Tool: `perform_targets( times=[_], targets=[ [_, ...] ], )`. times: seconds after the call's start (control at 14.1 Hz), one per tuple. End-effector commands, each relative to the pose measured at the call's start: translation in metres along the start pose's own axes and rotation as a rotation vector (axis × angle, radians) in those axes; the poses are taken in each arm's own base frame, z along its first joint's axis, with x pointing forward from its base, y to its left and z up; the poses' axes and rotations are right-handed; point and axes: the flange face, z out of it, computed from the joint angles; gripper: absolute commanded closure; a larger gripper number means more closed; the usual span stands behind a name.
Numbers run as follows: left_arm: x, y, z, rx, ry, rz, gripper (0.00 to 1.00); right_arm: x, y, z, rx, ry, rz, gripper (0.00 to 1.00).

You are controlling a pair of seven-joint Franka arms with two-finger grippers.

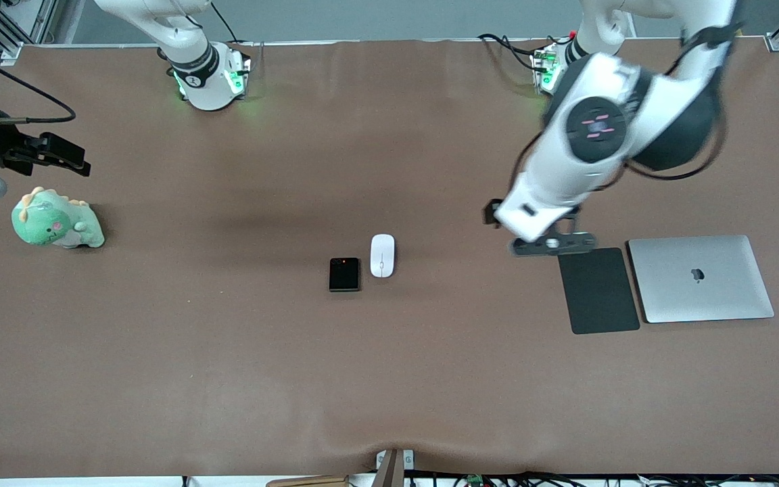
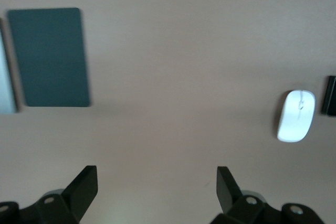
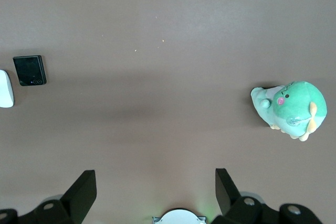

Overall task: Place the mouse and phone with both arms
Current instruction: 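Reach the left gripper down toward the white mouse beside the phone, then grasp the white mouse with the left gripper while the right gripper reaches out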

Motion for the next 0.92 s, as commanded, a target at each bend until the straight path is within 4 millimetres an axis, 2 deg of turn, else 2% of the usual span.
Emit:
perform_targets(
  times=[0.0,0.28,0.5,0.64,0.85],
  targets=[
    [-0.008,0.057,0.049,0.005,0.033,-0.063,0.0,-0.002,-0.001,0.001,-0.002,0.0,0.004,0.0],
    [-0.023,0.125,0.121,-0.072,0.063,-0.085,0.0,-0.001,-0.003,0.001,-0.002,0.003,0.001,0.0],
    [-0.032,0.155,0.168,-0.117,0.085,-0.102,0.0,0.002,-0.003,0.006,-0.002,-0.003,0.001,0.0],
    [-0.042,0.176,0.188,-0.124,0.092,-0.061,0.0,0.01,-0.001,0.012,-0.001,0.008,0.005,0.0],
    [-0.041,0.195,0.213,-0.151,0.105,-0.039,0.01,0.027,0.002,0.024,-0.002,0.028,0.007,0.0]
  ],
)
